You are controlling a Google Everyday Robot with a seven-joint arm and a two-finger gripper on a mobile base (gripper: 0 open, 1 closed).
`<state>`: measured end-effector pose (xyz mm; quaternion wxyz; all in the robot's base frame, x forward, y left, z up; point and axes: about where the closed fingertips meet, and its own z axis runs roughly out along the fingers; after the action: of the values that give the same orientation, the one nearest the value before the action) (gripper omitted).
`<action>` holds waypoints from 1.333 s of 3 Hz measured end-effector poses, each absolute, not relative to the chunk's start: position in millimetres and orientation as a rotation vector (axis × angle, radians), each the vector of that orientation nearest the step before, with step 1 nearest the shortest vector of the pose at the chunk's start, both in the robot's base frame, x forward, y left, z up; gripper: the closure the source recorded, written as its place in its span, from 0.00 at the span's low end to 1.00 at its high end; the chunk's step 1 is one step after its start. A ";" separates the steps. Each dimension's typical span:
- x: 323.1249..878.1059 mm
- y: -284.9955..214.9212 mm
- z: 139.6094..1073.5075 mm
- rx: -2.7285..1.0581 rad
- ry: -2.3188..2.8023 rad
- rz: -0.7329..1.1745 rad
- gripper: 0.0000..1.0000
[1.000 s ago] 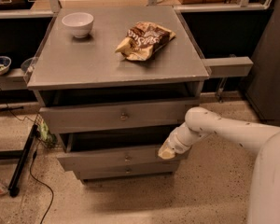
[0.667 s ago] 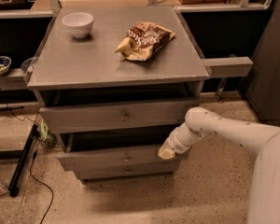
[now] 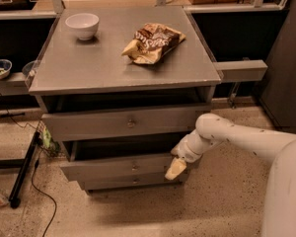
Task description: Open middle drawer
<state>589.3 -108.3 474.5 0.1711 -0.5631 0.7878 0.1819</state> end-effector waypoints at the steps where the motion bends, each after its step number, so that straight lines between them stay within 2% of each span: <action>1: 589.3 -108.3 474.5 -1.599 2.237 0.516 0.00; 2: 589.3 -108.3 474.5 -1.599 2.237 0.516 0.00; 4: 604.8 -95.1 456.2 -1.647 2.281 0.359 0.00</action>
Offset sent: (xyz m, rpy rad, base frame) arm 0.0000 0.0000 0.0000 0.0000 0.0000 0.0000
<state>604.8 -95.1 456.2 0.1520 -0.5740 0.7949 0.1251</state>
